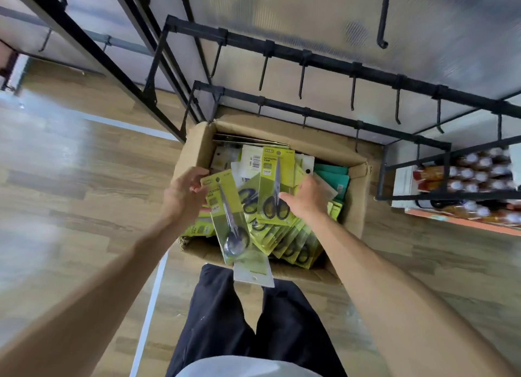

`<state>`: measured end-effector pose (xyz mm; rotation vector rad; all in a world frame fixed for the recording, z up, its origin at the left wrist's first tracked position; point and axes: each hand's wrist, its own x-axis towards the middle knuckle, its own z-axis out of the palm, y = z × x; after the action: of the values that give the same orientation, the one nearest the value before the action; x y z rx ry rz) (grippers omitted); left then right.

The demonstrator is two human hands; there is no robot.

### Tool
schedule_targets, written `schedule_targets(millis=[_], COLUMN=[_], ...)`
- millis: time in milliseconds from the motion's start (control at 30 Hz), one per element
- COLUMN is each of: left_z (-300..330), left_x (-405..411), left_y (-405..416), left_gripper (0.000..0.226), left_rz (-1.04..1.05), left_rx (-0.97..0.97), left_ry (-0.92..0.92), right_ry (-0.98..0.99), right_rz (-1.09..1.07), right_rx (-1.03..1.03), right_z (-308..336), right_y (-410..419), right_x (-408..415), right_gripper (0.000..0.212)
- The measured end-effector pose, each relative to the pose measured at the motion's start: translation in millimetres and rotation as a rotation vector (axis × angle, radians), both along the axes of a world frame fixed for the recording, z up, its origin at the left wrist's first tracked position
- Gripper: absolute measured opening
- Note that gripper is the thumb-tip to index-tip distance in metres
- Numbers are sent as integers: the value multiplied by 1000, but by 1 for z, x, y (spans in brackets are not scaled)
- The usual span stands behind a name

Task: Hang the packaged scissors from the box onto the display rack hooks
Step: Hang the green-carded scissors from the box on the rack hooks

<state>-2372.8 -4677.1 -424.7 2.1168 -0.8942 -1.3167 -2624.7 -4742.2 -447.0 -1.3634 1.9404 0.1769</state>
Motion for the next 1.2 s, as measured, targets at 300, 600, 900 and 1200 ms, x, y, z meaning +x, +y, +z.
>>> schedule_targets(millis=[300, 600, 900, 1200], left_z=[-27, 47, 177, 307], left_x=[-11, 4, -21, -36], left_y=[19, 22, 19, 15], left_gripper=[18, 4, 24, 29], left_rz=[-331, -500, -544, -528], left_rx=[163, -108, -541, -858], left_ry=[-60, -125, -197, -362], right_ry=[-174, -220, -434, -588], right_rz=[-309, -314, -162, 110], right_rx=[-106, -253, -523, -817], right_z=[12, 102, 224, 332], right_y=[44, 92, 83, 49], right_x=[13, -18, -79, -111], right_gripper=[20, 16, 4, 11])
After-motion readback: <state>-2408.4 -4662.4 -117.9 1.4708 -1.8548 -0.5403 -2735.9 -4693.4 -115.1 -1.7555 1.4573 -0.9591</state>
